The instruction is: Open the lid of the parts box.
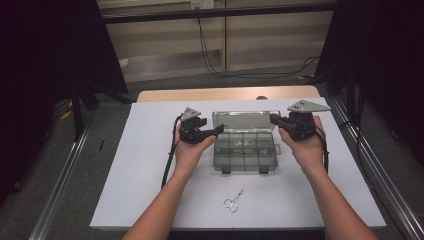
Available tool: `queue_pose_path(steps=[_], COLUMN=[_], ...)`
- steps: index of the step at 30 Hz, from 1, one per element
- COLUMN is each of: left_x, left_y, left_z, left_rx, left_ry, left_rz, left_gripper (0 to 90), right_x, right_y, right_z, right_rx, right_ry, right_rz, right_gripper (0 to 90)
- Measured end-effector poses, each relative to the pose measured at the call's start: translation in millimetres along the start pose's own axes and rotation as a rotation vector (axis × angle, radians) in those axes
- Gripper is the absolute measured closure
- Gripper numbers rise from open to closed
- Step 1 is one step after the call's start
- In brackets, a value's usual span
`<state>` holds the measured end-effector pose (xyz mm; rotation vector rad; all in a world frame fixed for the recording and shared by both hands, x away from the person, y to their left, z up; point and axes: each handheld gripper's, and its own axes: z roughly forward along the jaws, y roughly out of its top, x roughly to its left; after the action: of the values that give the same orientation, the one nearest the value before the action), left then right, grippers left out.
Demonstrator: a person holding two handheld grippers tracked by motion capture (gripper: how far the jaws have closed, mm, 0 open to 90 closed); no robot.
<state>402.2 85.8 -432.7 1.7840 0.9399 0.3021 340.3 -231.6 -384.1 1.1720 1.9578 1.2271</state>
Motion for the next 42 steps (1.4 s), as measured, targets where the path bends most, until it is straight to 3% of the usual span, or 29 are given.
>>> queue_pose_path(steps=[1,3,6,11,14,18,21,23,25,26,27,28,30,31,35,38,42], left_x=[0.9,2.9,4.4,5.7,6.5,7.6,7.5,7.5,7.5,7.7,7.8,7.9,7.5,7.0,8.3,8.3,9.1], left_y=[-0.3,0.0,1.8,4.2,4.9,4.6,5.6,5.8,5.8,5.7,5.4,5.5,5.7,6.1,6.3,6.7,6.9], left_z=[0.7,-0.2,-3.9,-6.4,-6.4,-4.3,-3.9,-4.2,-3.9,-3.8,-3.5,-3.4,-3.3,-3.4,-3.4,-3.1,-2.8], left_rx=[0.002,-0.012,-0.038,-0.057,-0.043,-0.049,-0.048,-0.045,-0.047,-0.047,-0.052,-0.052,-0.052,-0.049,-0.048,-0.046,-0.042], left_ry=[0.025,0.016,-0.006,-0.013,-0.011,-0.014,-0.007,-0.005,-0.006,-0.009,-0.014,-0.014,-0.008,-0.006,-0.014,-0.009,-0.008], left_rz=[0.001,-0.017,0.008,0.010,0.018,-0.006,-0.006,-0.002,-0.007,-0.012,-0.019,-0.023,-0.024,-0.024,-0.037,-0.030,-0.025], left_gripper=[29.4,38.2,57.8,73.8,78.6,80.6,80.8,81.0,81.1,81.2,81.2,81.1,81.2,81.1,81.0,81.2,81.5], right_x=[0.4,0.4,-0.5,-1.2,-0.4,3.5,2.9,1.6,-1.2,-3.0,-4.0,-4.7,-6.3,-9.3,-20.1,-28.7,-35.0], right_y=[0.1,0.4,1.6,5.1,8.3,13.0,15.4,16.2,16.3,16.5,17.2,18.0,17.3,14.2,3.8,-6.7,-21.6], right_z=[0.7,1.7,2.9,5.6,4.1,-4.6,-12.4,-18.6,-24.8,-27.4,-28.1,-27.4,-27.4,-27.5,-22.4,-16.3,-5.3], right_rx=[0.003,0.006,0.006,0.008,0.004,-0.021,-0.048,-0.074,-0.109,-0.123,-0.127,-0.120,-0.113,-0.123,-0.134,-0.134,-0.113], right_ry=[-0.003,-0.002,-0.010,-0.009,0.012,0.051,0.097,0.090,0.074,0.058,0.047,0.025,0.030,-0.004,-0.027,-0.061,-0.053], right_rz=[0.003,0.006,0.003,-0.003,0.006,0.007,-0.006,-0.026,-0.020,-0.018,0.000,0.016,0.013,0.016,0.082,0.129,0.157], right_gripper=[90.0,90.0,90.0,90.0,90.0,89.8,83.4,74.1,55.7,38.6,12.8,0.0,0.0,0.0,0.6,6.3,18.6])
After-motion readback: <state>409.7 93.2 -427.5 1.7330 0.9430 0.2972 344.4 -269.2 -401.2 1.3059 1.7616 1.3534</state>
